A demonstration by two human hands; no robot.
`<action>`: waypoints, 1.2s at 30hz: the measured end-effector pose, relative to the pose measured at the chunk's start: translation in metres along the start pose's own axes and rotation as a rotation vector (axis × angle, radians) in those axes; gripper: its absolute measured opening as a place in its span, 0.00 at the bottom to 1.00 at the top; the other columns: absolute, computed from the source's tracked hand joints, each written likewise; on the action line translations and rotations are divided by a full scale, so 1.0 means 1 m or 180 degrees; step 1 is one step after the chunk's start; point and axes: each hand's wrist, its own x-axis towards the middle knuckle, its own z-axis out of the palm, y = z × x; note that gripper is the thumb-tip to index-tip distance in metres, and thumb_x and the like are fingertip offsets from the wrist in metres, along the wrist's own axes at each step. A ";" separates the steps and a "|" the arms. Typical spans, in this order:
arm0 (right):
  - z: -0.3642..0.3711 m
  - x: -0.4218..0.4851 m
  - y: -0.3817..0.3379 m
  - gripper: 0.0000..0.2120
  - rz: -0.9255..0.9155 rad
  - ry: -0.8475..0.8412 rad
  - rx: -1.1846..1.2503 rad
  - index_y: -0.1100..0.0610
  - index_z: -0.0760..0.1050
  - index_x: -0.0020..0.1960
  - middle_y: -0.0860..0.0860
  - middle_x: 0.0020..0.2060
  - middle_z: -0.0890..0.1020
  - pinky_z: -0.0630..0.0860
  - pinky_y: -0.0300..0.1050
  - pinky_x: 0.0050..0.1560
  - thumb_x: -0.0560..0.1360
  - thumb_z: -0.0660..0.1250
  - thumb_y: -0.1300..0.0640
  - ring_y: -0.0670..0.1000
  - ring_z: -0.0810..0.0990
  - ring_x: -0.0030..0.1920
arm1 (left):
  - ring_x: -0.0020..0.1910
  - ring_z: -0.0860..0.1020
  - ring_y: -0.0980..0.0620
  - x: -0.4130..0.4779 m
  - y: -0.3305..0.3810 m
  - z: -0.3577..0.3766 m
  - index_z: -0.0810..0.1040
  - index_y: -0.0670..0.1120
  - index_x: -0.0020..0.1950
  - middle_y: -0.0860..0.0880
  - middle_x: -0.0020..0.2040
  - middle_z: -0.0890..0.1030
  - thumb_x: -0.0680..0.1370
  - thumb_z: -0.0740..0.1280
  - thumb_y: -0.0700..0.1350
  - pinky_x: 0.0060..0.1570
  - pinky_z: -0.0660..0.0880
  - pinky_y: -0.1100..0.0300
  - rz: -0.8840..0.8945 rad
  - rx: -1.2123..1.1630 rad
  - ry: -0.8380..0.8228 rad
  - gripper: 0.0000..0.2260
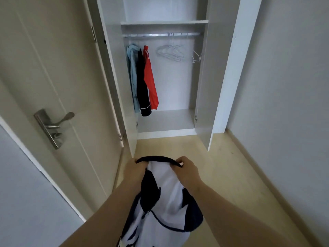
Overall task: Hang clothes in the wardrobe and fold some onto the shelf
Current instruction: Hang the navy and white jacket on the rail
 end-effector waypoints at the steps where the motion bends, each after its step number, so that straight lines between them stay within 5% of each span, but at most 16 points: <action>1: -0.001 0.011 -0.001 0.04 0.0016 -0.0043 0.0085 0.52 0.71 0.45 0.47 0.30 0.75 0.62 0.28 0.20 0.76 0.64 0.52 0.44 0.69 0.26 | 0.34 0.71 0.48 0.007 0.003 0.005 0.72 0.43 0.38 0.44 0.33 0.72 0.75 0.62 0.35 0.35 0.67 0.56 0.0062 0.0004 0.0117 0.07; 9: 0.002 0.093 0.005 0.04 0.0122 -0.0307 0.0196 0.51 0.72 0.43 0.46 0.29 0.75 0.62 0.29 0.20 0.75 0.65 0.52 0.43 0.69 0.24 | 0.34 0.72 0.47 0.079 0.018 0.035 0.73 0.43 0.35 0.43 0.35 0.74 0.74 0.62 0.31 0.34 0.69 0.57 -0.0378 -0.0596 0.0574 0.11; 12: 0.003 0.133 0.010 0.05 0.0128 -0.0267 0.0036 0.51 0.72 0.41 0.46 0.29 0.75 0.62 0.27 0.20 0.75 0.65 0.53 0.42 0.69 0.25 | 0.34 0.73 0.49 0.121 0.027 0.053 0.76 0.39 0.45 0.44 0.37 0.75 0.75 0.62 0.32 0.33 0.73 0.59 -0.0485 -0.0677 0.0561 0.05; 14: 0.005 0.164 0.013 0.08 0.0139 -0.0191 -0.0171 0.50 0.70 0.37 0.45 0.30 0.75 0.63 0.26 0.21 0.75 0.64 0.55 0.42 0.70 0.27 | 0.34 0.73 0.50 0.158 0.034 0.063 0.76 0.37 0.55 0.45 0.37 0.74 0.75 0.63 0.32 0.37 0.74 0.56 -0.0517 -0.0530 0.0547 0.10; 17: 0.007 0.213 0.013 0.11 0.0197 -0.0099 -0.0449 0.50 0.66 0.35 0.45 0.30 0.73 0.63 0.30 0.22 0.75 0.63 0.54 0.43 0.68 0.28 | 0.38 0.76 0.46 0.208 0.051 0.071 0.77 0.37 0.51 0.41 0.42 0.78 0.73 0.65 0.32 0.39 0.74 0.55 -0.0570 -0.0624 0.0175 0.08; 22: 0.021 0.309 -0.014 0.14 0.0371 0.0277 -0.0254 0.52 0.64 0.33 0.46 0.28 0.70 0.61 0.35 0.27 0.75 0.63 0.53 0.45 0.66 0.28 | 0.51 0.76 0.39 0.299 0.095 0.080 0.77 0.36 0.52 0.38 0.50 0.78 0.71 0.66 0.32 0.57 0.73 0.47 -0.0770 -0.0430 -0.0179 0.10; 25: 0.028 0.361 -0.033 0.14 0.0349 0.0417 -0.0200 0.52 0.64 0.33 0.46 0.26 0.69 0.61 0.32 0.25 0.75 0.64 0.53 0.45 0.65 0.27 | 0.42 0.76 0.44 0.345 0.117 0.086 0.78 0.40 0.40 0.41 0.42 0.78 0.73 0.65 0.34 0.48 0.74 0.52 -0.0641 -0.0452 -0.0333 0.03; 33: 0.042 0.486 -0.075 0.11 0.0305 0.0551 -0.0032 0.52 0.68 0.34 0.45 0.27 0.72 0.62 0.31 0.25 0.74 0.65 0.54 0.43 0.68 0.28 | 0.36 0.73 0.51 0.454 0.152 0.103 0.68 0.47 0.42 0.47 0.40 0.74 0.76 0.61 0.47 0.34 0.68 0.59 0.0237 0.0969 0.0195 0.06; 36: 0.053 0.544 -0.090 0.10 0.0165 0.0497 0.0038 0.51 0.69 0.34 0.45 0.29 0.73 0.63 0.33 0.29 0.74 0.66 0.55 0.43 0.70 0.30 | 0.35 0.72 0.53 0.502 0.177 0.112 0.67 0.48 0.42 0.47 0.39 0.74 0.77 0.62 0.48 0.32 0.67 0.60 0.0332 0.0946 0.0327 0.07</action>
